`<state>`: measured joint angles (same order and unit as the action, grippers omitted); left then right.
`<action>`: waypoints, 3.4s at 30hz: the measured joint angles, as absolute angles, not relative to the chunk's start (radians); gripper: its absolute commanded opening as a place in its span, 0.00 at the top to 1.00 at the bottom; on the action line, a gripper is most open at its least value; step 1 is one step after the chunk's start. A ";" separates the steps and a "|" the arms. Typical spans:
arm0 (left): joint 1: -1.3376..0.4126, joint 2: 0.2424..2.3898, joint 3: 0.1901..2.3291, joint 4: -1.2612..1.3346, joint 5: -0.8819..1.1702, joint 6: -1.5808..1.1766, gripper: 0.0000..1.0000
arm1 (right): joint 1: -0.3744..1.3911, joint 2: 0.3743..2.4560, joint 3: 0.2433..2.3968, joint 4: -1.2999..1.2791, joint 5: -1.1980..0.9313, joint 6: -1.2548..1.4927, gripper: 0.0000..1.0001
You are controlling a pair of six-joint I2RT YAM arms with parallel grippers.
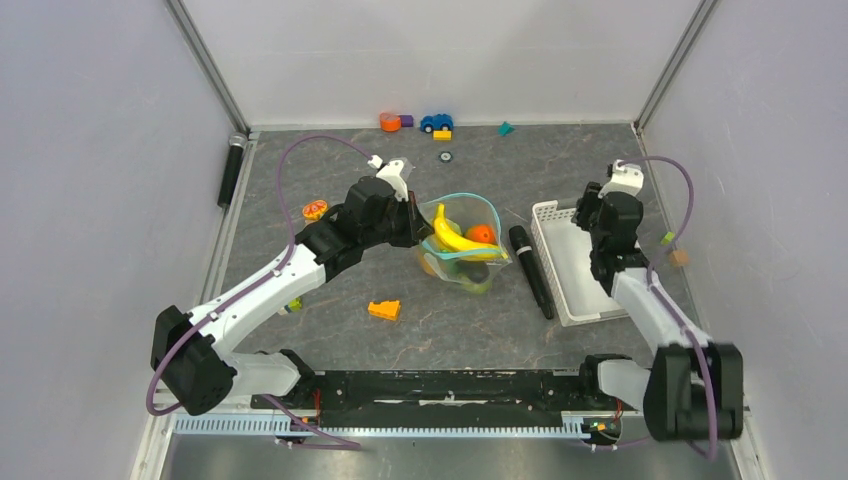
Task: Place the food in the zip-top bag and seal the zipper
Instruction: Pick up the fake vegetable from the bin, then place the fake vegetable in the zipper food storage bag, then adjust the zipper food storage bag at the center of the board.
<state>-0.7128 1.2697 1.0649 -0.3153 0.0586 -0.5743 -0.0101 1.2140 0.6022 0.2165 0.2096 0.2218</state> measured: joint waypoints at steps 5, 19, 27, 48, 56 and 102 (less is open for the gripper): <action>-0.713 1.270 1.065 -0.316 0.058 -0.574 0.98 | 0.171 0.976 0.605 0.224 0.115 0.204 0.82; -0.713 1.273 1.065 -0.316 0.063 -0.574 0.98 | 0.715 1.036 0.763 0.311 -0.323 -0.002 0.74; -0.713 1.259 1.060 -0.315 0.073 -0.574 0.98 | 0.765 1.151 0.833 0.250 -0.146 -0.060 0.56; -0.713 1.216 1.025 -0.308 0.028 -0.574 0.98 | 0.843 1.193 0.718 0.469 0.020 0.081 0.02; -0.713 1.223 1.059 -0.351 -0.027 -0.574 0.98 | 0.853 0.957 0.456 0.697 -0.079 0.081 0.02; -0.713 1.090 0.994 -0.437 -0.174 -0.533 0.98 | 0.703 0.631 0.266 0.358 -0.297 -0.326 0.10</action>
<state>-0.7128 1.0904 0.9936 -0.4370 -0.1738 -0.5335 0.7033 0.6312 0.2661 0.3584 -0.2970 -0.3256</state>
